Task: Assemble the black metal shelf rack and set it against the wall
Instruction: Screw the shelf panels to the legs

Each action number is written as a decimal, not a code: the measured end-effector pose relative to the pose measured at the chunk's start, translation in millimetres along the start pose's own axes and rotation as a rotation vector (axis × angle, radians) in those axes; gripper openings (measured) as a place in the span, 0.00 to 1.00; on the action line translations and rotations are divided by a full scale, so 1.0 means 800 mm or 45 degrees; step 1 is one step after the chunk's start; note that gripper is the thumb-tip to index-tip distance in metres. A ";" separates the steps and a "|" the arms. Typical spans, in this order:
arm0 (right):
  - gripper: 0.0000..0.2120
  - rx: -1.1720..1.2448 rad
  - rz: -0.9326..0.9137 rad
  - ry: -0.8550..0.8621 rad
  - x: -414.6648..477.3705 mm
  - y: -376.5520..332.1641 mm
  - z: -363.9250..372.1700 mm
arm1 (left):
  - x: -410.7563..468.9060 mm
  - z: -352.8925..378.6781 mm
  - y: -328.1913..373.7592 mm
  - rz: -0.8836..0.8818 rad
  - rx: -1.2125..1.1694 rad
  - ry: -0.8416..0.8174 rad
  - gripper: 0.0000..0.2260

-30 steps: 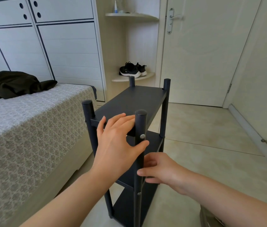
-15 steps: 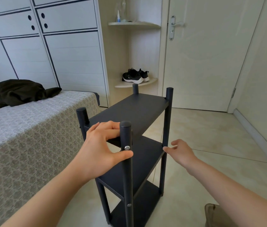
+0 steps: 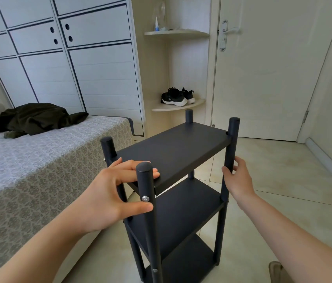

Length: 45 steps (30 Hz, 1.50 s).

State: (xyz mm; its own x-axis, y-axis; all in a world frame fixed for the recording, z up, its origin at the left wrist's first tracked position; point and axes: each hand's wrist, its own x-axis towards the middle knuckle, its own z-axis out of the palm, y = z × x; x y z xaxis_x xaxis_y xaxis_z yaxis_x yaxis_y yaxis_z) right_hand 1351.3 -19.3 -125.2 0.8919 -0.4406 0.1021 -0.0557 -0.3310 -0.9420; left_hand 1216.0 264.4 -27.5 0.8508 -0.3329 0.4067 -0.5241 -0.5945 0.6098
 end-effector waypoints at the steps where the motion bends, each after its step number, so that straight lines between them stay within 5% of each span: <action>1: 0.20 -0.010 -0.014 -0.022 0.001 0.001 0.001 | -0.001 0.000 0.000 -0.011 -0.002 -0.007 0.22; 17: 0.15 -0.106 -0.059 -0.049 -0.015 0.011 -0.026 | 0.005 0.001 -0.059 -0.206 -0.101 0.229 0.29; 32: 0.14 -0.496 -0.287 -0.341 -0.072 0.013 -0.102 | 0.060 0.044 -0.100 -0.607 -0.391 0.670 0.21; 45: 0.09 -0.510 -0.388 -0.471 -0.123 0.011 -0.127 | 0.122 0.098 -0.088 -0.869 -0.789 1.109 0.15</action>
State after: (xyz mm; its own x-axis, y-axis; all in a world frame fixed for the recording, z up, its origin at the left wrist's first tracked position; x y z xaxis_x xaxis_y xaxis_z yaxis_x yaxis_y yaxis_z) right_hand 1217.8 -63.5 -111.3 0.9866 0.0177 0.1623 0.1260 -0.7153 -0.6873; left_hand 1339.2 216.3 -84.3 0.7707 0.6351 0.0527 -0.1210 0.0647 0.9905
